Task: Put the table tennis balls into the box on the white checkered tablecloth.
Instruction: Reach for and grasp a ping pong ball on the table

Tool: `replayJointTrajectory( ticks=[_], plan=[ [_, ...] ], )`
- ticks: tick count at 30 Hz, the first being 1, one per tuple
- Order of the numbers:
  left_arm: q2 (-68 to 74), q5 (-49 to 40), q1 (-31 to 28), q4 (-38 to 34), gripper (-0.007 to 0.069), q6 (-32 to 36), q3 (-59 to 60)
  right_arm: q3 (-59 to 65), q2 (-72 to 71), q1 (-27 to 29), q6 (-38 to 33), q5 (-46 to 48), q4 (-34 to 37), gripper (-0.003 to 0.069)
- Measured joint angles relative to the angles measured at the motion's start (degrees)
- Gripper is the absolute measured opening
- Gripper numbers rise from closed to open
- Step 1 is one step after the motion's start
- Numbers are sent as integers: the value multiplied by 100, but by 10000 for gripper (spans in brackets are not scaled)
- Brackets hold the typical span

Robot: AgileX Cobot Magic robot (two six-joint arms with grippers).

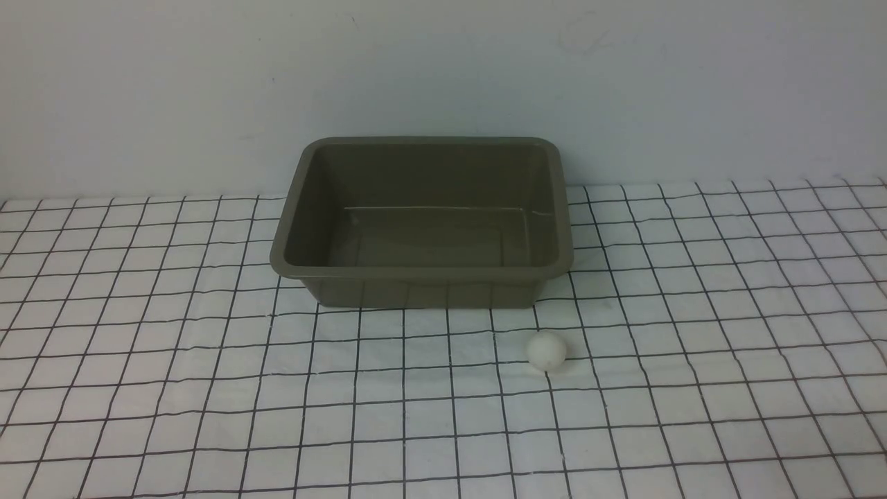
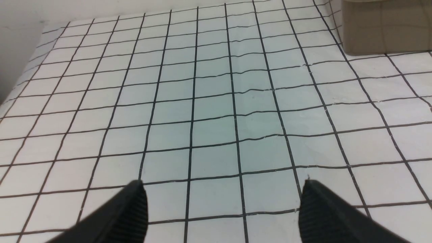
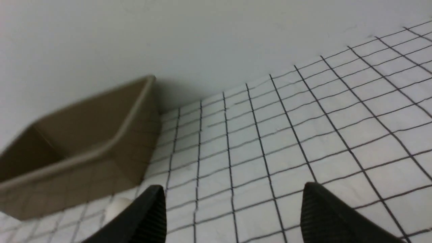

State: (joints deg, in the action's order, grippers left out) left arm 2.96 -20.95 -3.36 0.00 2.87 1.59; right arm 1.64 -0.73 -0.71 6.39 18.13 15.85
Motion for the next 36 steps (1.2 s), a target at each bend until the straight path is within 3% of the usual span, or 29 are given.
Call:
replayJointTrajectory(
  ticks=[10, 16, 22, 27, 36],
  plan=[
    [0, 0, 0, 0, 542, 0, 0, 0, 0, -4, 17, -1421, 378, 482],
    [0, 0, 0, 0, 542, 0, 0, 0, 0, -4, 96, -1813, 494, 482],
    [0, 0, 0, 0, 542, 0, 0, 0, 0, -4, 886, -1961, 1294, 482],
    [0, 0, 0, 0, 542, 0, 0, 0, 0, -4, 999, -1976, 1695, 482],
    [0, 0, 0, 0, 542, 0, 0, 0, 0, -4, 985, -1851, 1779, 482]
  ],
)
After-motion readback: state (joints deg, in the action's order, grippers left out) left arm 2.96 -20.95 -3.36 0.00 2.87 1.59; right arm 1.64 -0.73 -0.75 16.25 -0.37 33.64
